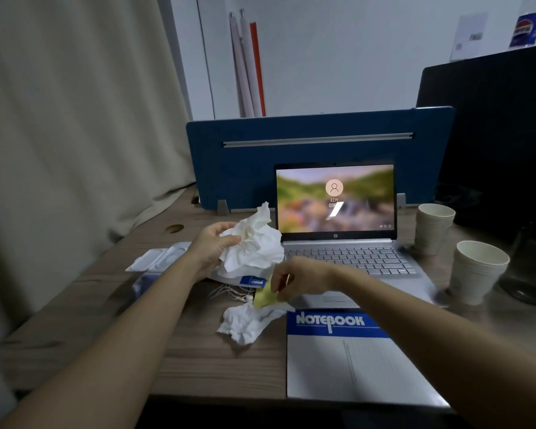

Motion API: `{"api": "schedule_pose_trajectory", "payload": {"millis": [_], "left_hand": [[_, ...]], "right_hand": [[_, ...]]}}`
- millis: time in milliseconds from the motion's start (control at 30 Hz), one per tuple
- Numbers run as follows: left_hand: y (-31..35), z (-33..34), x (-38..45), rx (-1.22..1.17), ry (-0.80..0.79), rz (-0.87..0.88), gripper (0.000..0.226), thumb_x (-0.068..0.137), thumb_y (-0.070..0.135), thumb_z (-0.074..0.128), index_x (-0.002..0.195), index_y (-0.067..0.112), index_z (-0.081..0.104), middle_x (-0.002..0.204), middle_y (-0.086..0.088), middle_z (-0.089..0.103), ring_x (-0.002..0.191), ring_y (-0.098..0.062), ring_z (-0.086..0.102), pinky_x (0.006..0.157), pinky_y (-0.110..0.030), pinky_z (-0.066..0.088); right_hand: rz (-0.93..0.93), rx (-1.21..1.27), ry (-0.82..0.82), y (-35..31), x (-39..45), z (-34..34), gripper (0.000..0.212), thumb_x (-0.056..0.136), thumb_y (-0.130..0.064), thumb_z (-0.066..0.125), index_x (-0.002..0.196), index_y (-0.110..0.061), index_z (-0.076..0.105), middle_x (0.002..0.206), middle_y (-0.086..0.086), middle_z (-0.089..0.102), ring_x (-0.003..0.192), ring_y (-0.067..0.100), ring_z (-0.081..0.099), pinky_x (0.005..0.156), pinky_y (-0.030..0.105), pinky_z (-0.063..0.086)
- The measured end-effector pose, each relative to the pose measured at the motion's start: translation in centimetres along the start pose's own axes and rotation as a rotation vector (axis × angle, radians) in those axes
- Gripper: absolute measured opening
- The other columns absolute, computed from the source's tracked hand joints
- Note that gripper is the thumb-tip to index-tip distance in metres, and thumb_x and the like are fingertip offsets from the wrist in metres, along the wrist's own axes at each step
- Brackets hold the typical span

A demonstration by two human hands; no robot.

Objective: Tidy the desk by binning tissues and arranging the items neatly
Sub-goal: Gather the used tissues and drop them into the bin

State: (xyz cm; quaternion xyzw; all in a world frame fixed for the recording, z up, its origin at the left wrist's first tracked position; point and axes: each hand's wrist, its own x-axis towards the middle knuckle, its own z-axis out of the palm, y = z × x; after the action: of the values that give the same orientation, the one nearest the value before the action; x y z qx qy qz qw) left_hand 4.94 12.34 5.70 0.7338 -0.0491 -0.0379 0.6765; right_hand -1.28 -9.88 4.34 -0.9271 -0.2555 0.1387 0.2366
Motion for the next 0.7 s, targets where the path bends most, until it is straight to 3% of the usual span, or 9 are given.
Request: {"api": "schedule_pose_trajectory", "payload": {"millis": [100,200,300,400,500,600,700], "left_hand": [[-0.1,-1.3,-0.8,-0.026,0.06,-0.002,0.028,0.086,-0.001,0.066,0.109,0.015,0.065,0.106,-0.01,0.071,0.089,-0.024,0.07,0.073,-0.035,0.056],[-0.1,-2.3,-1.8,-0.028,0.099,0.01,0.027,0.086,-0.001,0.067,0.106,0.016,0.065,0.105,-0.009,0.07,0.087,-0.022,0.07,0.07,-0.033,0.056],[-0.2,-3.4,-2.6,-0.028,0.116,0.009,0.026,0.086,-0.003,0.066,0.103,0.017,0.064,0.106,-0.009,0.069,0.086,-0.02,0.069,0.069,-0.031,0.055],[-0.4,-4.1,-3.2,-0.009,0.137,0.004,0.029,0.086,-0.002,0.066,0.109,0.016,0.061,0.111,-0.011,0.066,0.089,-0.022,0.067,0.074,-0.034,0.056],[-0.5,-4.6,-3.6,0.025,0.155,-0.003,0.032,0.086,0.001,0.066,0.109,0.022,0.06,0.111,-0.014,0.063,0.09,-0.028,0.066,0.073,-0.037,0.054],[-0.3,-4.4,-3.8,0.032,0.157,-0.007,0.03,0.086,0.001,0.064,0.105,0.024,0.058,0.11,-0.016,0.062,0.089,-0.03,0.064,0.071,-0.038,0.052],[0.0,-3.8,-3.9,0.029,0.149,-0.009,0.027,0.089,0.0,0.061,0.1,0.024,0.058,0.112,-0.018,0.061,0.087,-0.03,0.063,0.068,-0.038,0.052]], "right_hand": [[-0.014,-0.067,-0.054,-1.2,0.4,2.1,0.019,0.081,-0.026,0.074,0.098,-0.03,0.066,0.102,-0.01,0.062,0.094,0.013,0.059,0.086,0.03,0.05],[-0.036,-0.147,-0.041,-1.8,0.6,3.5,0.027,0.074,-0.032,0.078,0.098,-0.036,0.065,0.105,-0.006,0.062,0.096,0.017,0.056,0.084,0.036,0.051],[-0.066,-0.308,-0.001,-2.0,0.9,4.6,0.04,0.072,-0.045,0.078,0.109,-0.039,0.064,0.109,-0.006,0.058,0.102,0.019,0.046,0.079,0.034,0.038],[-0.075,-0.378,0.043,-2.0,1.0,5.2,0.03,0.077,-0.047,0.072,0.106,-0.044,0.064,0.108,-0.011,0.051,0.11,0.02,0.039,0.086,0.037,0.028],[-0.105,-0.381,0.105,-2.0,0.9,5.4,0.014,0.084,-0.04,0.065,0.098,-0.04,0.068,0.108,-0.012,0.048,0.11,0.02,0.036,0.092,0.04,0.03],[-0.097,-0.382,0.102,-2.2,0.7,5.2,0.014,0.088,-0.036,0.062,0.1,-0.034,0.069,0.115,-0.01,0.052,0.109,0.018,0.036,0.093,0.04,0.031],[-0.105,-0.208,0.096,-2.7,0.2,4.2,0.014,0.091,-0.028,0.059,0.101,-0.022,0.067,0.11,-0.002,0.061,0.103,0.018,0.047,0.086,0.035,0.039]]}}
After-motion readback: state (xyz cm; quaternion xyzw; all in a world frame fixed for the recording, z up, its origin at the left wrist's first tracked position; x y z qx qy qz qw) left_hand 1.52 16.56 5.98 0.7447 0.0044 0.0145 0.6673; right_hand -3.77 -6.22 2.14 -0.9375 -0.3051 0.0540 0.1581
